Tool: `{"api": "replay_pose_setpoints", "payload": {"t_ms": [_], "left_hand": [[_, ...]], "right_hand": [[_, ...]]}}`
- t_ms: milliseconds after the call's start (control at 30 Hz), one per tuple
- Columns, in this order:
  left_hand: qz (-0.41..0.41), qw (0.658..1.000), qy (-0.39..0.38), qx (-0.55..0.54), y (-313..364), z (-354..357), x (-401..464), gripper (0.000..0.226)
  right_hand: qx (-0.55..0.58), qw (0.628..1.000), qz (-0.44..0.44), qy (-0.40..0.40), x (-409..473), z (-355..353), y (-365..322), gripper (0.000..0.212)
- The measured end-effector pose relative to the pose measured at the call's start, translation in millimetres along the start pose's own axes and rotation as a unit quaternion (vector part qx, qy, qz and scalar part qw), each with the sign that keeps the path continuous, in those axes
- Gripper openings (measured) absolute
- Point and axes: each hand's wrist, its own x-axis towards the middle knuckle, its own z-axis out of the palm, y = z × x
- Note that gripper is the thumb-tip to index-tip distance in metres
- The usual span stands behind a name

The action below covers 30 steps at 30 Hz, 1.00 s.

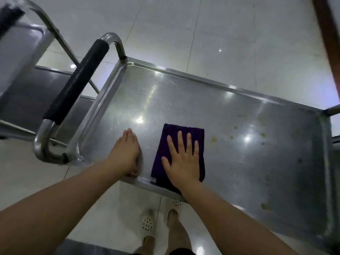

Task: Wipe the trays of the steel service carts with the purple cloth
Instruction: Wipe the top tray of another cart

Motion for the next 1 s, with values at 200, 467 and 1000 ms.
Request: {"api": "replay_pose_setpoints", "payload": {"t_ms": [200, 467, 1000], "left_hand": [[0.078, 0.991, 0.067, 0.081, 9.0, 4.6, -19.4, 0.113], [0.107, 0.993, -0.01, 0.048, 32.5, 4.7, -21.6, 0.115], [0.051, 0.998, -0.029, 0.006, 55.3, -3.4, -0.4, 0.127]], "right_hand": [[0.004, 1.0, 0.026, -0.009, -61.9, 8.1, -4.9, 0.068], [0.017, 0.997, 0.065, -0.033, -71.4, 5.8, 6.7, 0.072], [0.021, 0.994, 0.064, -0.085, 151.3, -59.2, 127.5, 0.073]]}}
